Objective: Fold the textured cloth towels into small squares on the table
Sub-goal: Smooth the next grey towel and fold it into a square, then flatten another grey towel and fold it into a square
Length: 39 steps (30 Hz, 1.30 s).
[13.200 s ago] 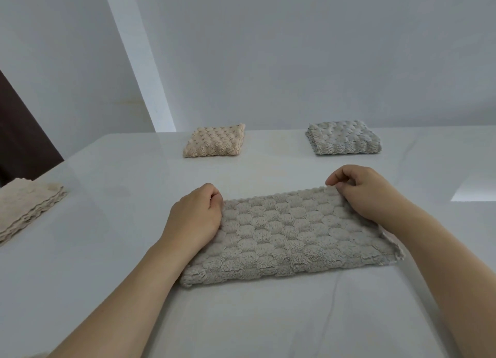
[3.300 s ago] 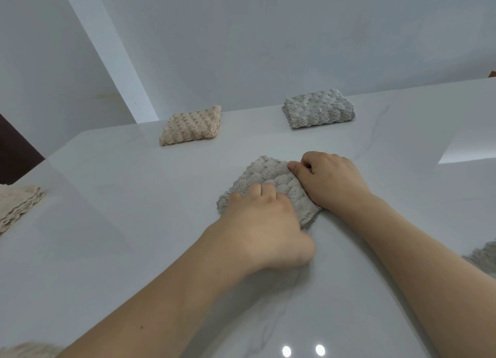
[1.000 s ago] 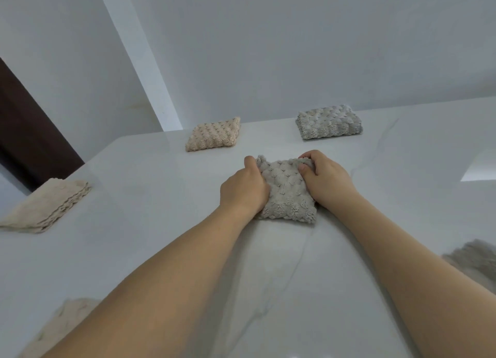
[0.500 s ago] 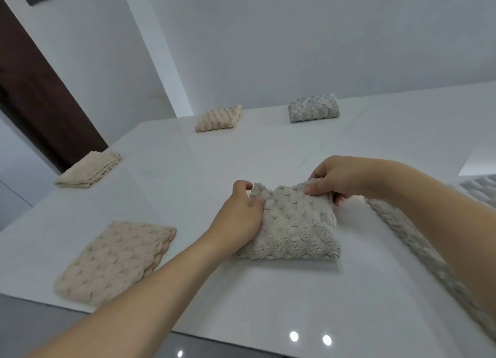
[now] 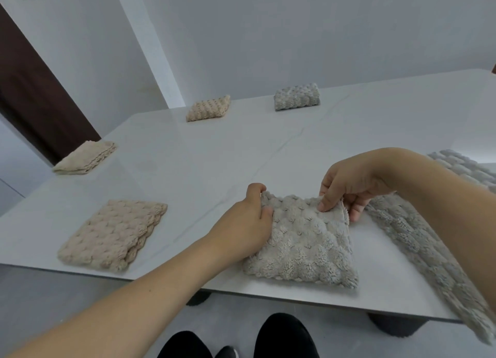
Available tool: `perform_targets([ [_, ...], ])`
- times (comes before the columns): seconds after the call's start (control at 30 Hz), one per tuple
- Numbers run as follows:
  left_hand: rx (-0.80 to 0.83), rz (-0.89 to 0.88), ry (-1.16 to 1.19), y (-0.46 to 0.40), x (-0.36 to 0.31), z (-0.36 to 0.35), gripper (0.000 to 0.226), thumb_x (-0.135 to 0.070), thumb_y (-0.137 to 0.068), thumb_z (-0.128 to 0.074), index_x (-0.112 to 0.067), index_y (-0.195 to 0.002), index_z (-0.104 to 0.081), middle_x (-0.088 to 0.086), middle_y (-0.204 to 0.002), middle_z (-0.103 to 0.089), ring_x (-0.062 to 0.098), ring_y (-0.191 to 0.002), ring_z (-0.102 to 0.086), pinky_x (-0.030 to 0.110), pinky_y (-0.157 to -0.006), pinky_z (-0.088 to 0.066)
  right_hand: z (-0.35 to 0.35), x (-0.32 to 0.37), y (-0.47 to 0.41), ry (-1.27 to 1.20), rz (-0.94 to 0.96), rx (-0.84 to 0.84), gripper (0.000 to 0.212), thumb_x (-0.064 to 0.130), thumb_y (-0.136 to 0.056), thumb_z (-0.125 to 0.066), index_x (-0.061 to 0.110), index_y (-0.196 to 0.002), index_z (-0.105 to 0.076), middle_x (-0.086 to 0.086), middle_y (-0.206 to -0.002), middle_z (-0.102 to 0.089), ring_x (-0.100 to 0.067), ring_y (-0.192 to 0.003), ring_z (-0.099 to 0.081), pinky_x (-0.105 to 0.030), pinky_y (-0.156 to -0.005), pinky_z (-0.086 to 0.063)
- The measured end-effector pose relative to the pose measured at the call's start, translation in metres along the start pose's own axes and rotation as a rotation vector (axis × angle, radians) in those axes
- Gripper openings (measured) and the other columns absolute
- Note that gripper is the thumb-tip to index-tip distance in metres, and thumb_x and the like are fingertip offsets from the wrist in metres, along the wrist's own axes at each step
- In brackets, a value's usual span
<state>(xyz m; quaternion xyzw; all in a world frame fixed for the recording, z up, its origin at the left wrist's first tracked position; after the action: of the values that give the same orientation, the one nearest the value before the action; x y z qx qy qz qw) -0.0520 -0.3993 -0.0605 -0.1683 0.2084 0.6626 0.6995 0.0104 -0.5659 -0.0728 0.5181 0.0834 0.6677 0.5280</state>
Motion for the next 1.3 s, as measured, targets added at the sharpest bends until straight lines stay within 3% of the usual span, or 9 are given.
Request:
perform_targets([
  [0.2, 0.019, 0.017, -0.183, 0.011, -0.004, -0.002, 0.043, -0.030, -0.102, -0.034, -0.020, -0.143, -0.024, -0.002, -0.066, -0.056, 0.016, -0.059, -0.054, 0.032, -0.054, -0.037, -0.006, 0.000, 0.002, 0.074, 0.019, 0.015, 0.013, 0.011, -0.085, -0.071, 0.008, -0.081, -0.060, -0.007, -0.062, -0.063, -0.018, -0.054, -0.058, -0.025, -0.051, -0.048],
  [0.37, -0.069, 0.070, -0.462, -0.006, -0.019, 0.035, 0.041, -0.035, -0.097, -0.034, -0.018, -0.135, -0.035, 0.007, -0.101, -0.065, 0.029, -0.093, -0.060, 0.035, -0.076, -0.044, 0.023, 0.002, 0.009, -0.002, 0.113, -0.132, 0.017, 0.018, -0.088, -0.069, 0.004, -0.093, -0.060, -0.012, -0.080, -0.061, -0.021, -0.057, -0.057, -0.027, -0.053, -0.046],
  [0.47, -0.006, 0.063, -0.325, -0.032, -0.035, 0.038, 0.036, -0.033, -0.095, -0.040, -0.019, -0.127, -0.048, 0.002, -0.109, -0.061, 0.023, -0.098, -0.058, 0.036, -0.081, -0.046, 0.063, 0.000, 0.020, -0.044, 0.187, -0.370, 0.006, 0.011, -0.094, -0.057, 0.007, -0.092, -0.061, -0.012, -0.081, -0.065, -0.019, -0.060, -0.058, -0.028, -0.055, -0.048],
  [0.63, 0.174, 0.019, -0.009, -0.082, -0.074, -0.011, 0.016, -0.027, -0.093, -0.049, -0.016, -0.098, -0.059, -0.004, -0.099, -0.061, 0.020, -0.086, -0.057, 0.033, -0.077, -0.046, 0.106, -0.040, 0.030, 0.486, -0.084, -0.548, 0.032, 0.005, -0.088, -0.046, 0.011, -0.114, -0.062, -0.009, -0.110, -0.063, -0.027, -0.095, -0.062, -0.039, -0.085, -0.053],
  [0.77, 0.259, 0.045, 0.072, -0.103, -0.098, -0.052, 0.042, -0.040, -0.089, -0.058, -0.020, -0.125, -0.052, 0.002, -0.119, -0.050, 0.021, -0.104, -0.050, 0.034, -0.088, -0.042, 0.108, -0.069, 0.032, 0.612, -0.221, -0.467, 0.026, 0.023, -0.097, -0.047, 0.009, -0.111, -0.064, -0.007, -0.100, -0.069, -0.017, -0.081, -0.061, -0.024, -0.062, -0.045],
  [0.87, 0.182, -0.013, -0.071, -0.119, -0.106, -0.061, 0.032, -0.039, -0.084, -0.060, -0.023, -0.112, -0.057, 0.003, -0.118, -0.050, 0.027, -0.113, -0.048, 0.038, -0.091, -0.044, 0.117, -0.079, 0.023, 0.606, -0.200, -0.471, 0.034, 0.026, -0.097, -0.045, 0.002, -0.093, -0.068, -0.009, -0.088, -0.070, -0.022, -0.079, -0.062, -0.027, -0.058, -0.046],
  [0.97, 0.185, -0.012, 0.176, -0.132, -0.109, -0.061, 0.016, -0.025, -0.083, -0.060, -0.018, -0.072, -0.052, 0.003, -0.078, -0.055, 0.023, -0.076, -0.056, 0.030, -0.065, -0.044, 0.134, -0.077, 0.009, 0.554, -0.100, -0.569, 0.014, 0.019, -0.092, -0.047, 0.012, -0.098, -0.058, -0.007, -0.099, -0.065, -0.023, -0.085, -0.059, -0.034, -0.068, -0.047],
  [1.13, -0.064, 0.218, 0.601, -0.166, -0.066, 0.013, 0.008, -0.005, -0.090, -0.051, -0.010, -0.083, -0.049, 0.012, -0.083, -0.054, 0.028, -0.071, -0.059, 0.033, -0.052, -0.056, 0.175, -0.019, 0.010, 0.418, 0.160, -0.846, 0.026, 0.042, -0.095, -0.054, 0.019, -0.101, -0.044, 0.001, -0.084, -0.052, -0.016, -0.073, -0.050, -0.032, -0.061, -0.038],
  [1.3, -0.458, 0.120, 0.474, -0.199, -0.030, 0.144, 0.017, -0.004, -0.088, -0.041, -0.018, -0.080, -0.036, 0.008, -0.084, -0.046, 0.024, -0.072, -0.048, 0.049, -0.067, -0.058, 0.208, 0.086, -0.002, 0.404, 0.410, -0.995, 0.017, 0.028, -0.094, -0.055, 0.015, -0.105, -0.050, -0.007, -0.092, -0.059, -0.028, -0.080, -0.054, -0.035, -0.065, -0.042],
])
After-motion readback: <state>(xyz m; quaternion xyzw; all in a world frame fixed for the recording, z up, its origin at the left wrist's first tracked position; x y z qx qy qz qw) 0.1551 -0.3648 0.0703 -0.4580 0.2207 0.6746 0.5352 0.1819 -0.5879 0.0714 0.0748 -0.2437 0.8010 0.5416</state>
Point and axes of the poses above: each hand's wrist, its own y-axis away from the middle knuckle, its own z-axis out of the back of the hand, x = y × z, the point moved 9 cm from there along -y, towards the middle knuckle
